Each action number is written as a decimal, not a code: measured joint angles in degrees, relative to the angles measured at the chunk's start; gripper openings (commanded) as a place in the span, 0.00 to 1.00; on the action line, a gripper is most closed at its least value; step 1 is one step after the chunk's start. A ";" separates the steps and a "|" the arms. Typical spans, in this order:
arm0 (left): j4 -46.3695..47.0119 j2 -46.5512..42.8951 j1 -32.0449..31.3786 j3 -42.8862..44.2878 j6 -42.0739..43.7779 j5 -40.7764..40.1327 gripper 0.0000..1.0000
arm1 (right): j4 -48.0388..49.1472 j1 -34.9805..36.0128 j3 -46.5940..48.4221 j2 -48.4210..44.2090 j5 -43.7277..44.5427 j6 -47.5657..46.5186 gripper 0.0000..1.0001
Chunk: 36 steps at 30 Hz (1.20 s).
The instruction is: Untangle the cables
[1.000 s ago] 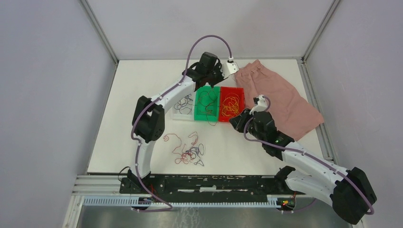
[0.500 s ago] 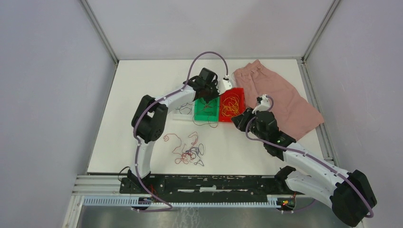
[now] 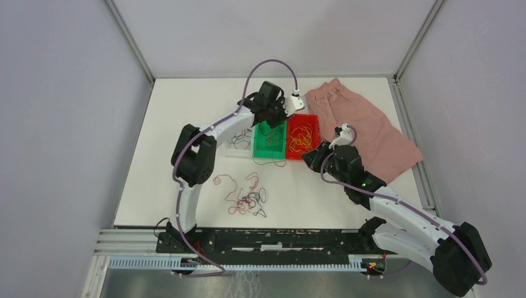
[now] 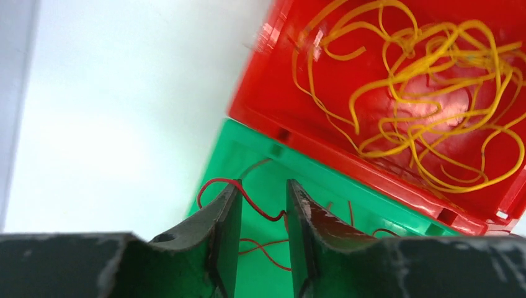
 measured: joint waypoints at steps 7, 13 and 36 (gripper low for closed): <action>-7.45 -0.13 1.79 8.79 1.64 3.17 0.63 | 0.02 -0.02 0.00 0.00 -0.11 -0.31 0.27; -14.08 -1.66 2.97 9.42 2.36 7.39 0.64 | 0.85 -0.02 0.44 1.75 -3.06 -5.22 0.54; -21.07 -11.26 21.68 15.58 -3.17 21.88 0.66 | -24.83 13.09 30.23 34.69 -15.17 -77.31 0.67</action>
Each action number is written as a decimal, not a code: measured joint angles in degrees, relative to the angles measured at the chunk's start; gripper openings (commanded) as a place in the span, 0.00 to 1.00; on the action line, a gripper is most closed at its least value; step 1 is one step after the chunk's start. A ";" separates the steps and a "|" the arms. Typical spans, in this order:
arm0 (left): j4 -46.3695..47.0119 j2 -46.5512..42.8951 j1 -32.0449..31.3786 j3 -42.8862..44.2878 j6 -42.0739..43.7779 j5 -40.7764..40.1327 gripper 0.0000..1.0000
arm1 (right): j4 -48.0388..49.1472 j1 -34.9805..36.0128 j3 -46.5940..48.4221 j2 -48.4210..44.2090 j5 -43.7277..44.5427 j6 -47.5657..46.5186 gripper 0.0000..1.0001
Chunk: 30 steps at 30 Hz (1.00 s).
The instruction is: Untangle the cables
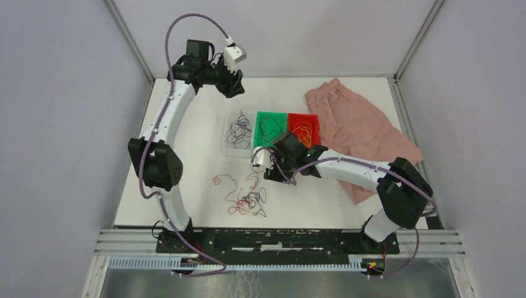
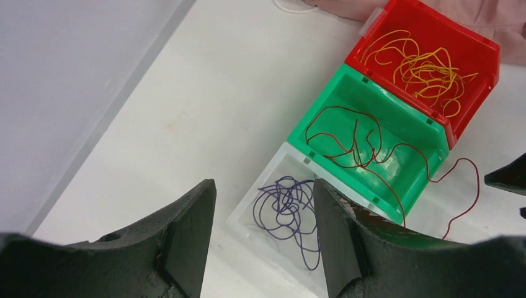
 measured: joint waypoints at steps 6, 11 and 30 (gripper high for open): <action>-0.24 -4.92 4.02 -1.86 -1.09 2.67 0.65 | -0.07 3.67 0.70 6.99 10.34 -8.41 0.63; -0.31 -7.48 5.22 -5.16 -1.18 3.96 0.65 | 1.01 4.28 1.46 10.10 14.64 -12.26 0.50; -0.66 -10.03 5.42 -8.72 -1.53 5.29 0.62 | 3.78 0.04 7.45 7.63 16.65 0.83 0.00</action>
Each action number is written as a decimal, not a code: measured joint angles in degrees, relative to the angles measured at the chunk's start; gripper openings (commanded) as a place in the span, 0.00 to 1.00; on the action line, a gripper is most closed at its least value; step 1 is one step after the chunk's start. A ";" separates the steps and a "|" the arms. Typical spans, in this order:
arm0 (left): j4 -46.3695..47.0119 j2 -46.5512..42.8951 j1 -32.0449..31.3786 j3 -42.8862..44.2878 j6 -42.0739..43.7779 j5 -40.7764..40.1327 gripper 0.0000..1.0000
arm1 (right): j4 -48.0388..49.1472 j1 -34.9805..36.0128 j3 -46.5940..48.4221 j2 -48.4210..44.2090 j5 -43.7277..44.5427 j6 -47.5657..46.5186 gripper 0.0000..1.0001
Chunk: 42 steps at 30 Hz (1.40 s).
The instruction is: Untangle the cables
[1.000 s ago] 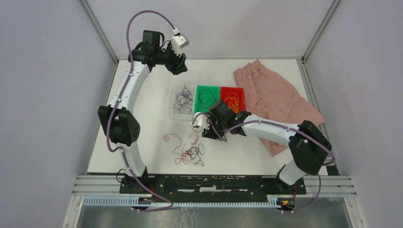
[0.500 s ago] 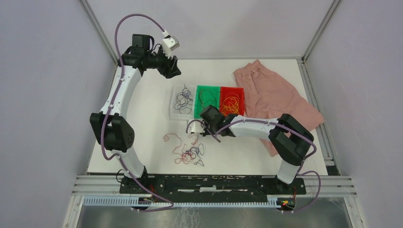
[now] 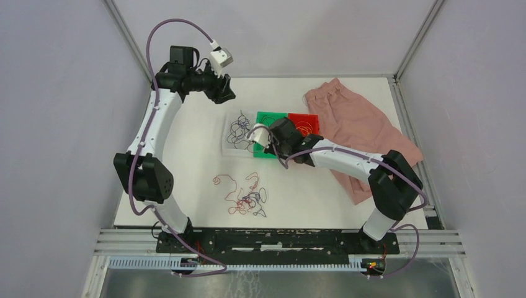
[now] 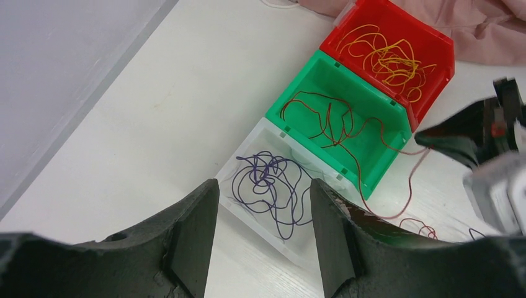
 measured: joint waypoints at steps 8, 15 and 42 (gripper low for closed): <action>0.26 -2.43 0.00 -2.60 0.00 1.16 0.62 | -4.26 -7.04 9.40 1.42 1.64 13.62 0.00; 0.39 -3.45 0.00 -4.15 0.02 1.27 0.61 | -9.35 -6.47 19.43 11.19 5.46 21.42 0.00; 0.44 -5.53 0.07 -5.81 0.07 1.29 0.61 | -10.47 -4.00 28.72 26.53 16.26 32.35 0.62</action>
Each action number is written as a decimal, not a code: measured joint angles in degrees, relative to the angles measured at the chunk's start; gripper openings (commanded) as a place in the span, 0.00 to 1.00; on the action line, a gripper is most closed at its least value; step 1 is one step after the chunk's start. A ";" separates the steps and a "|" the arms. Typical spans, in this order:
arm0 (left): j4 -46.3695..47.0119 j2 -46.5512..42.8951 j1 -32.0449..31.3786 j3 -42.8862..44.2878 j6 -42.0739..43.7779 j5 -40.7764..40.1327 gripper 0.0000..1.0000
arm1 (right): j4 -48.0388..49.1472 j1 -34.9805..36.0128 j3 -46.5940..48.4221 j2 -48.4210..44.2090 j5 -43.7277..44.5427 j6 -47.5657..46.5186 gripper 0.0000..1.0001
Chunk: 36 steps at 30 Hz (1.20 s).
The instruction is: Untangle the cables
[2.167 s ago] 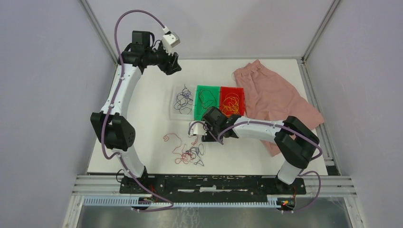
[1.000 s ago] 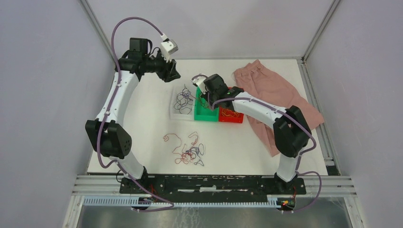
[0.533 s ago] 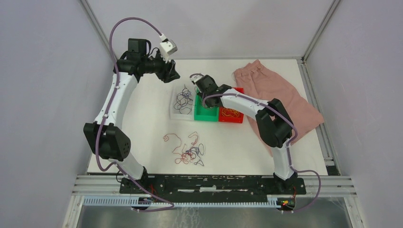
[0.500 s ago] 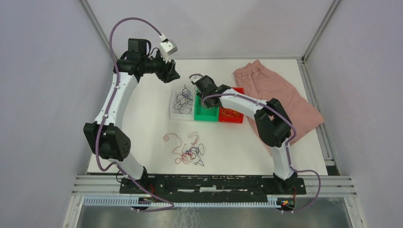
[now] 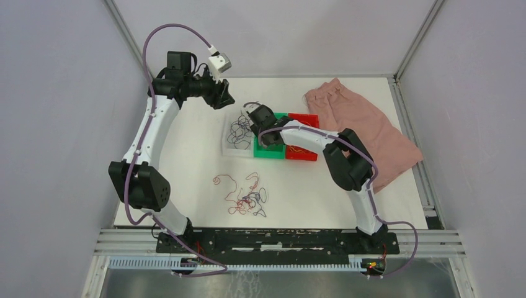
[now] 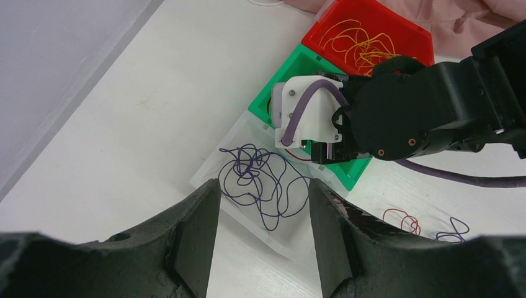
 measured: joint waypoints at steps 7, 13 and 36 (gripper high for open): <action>0.00 -0.13 0.09 0.00 0.00 -0.02 0.61 | 0.28 -2.10 -1.18 -6.99 -7.06 2.38 0.64; 0.00 -0.70 0.09 0.00 0.02 0.00 0.61 | 2.45 -4.48 -2.82 -15.61 -14.40 4.26 0.61; 0.00 -1.01 0.46 0.00 0.02 0.04 0.61 | 6.29 8.17 -10.01 -16.79 -22.36 -0.72 0.59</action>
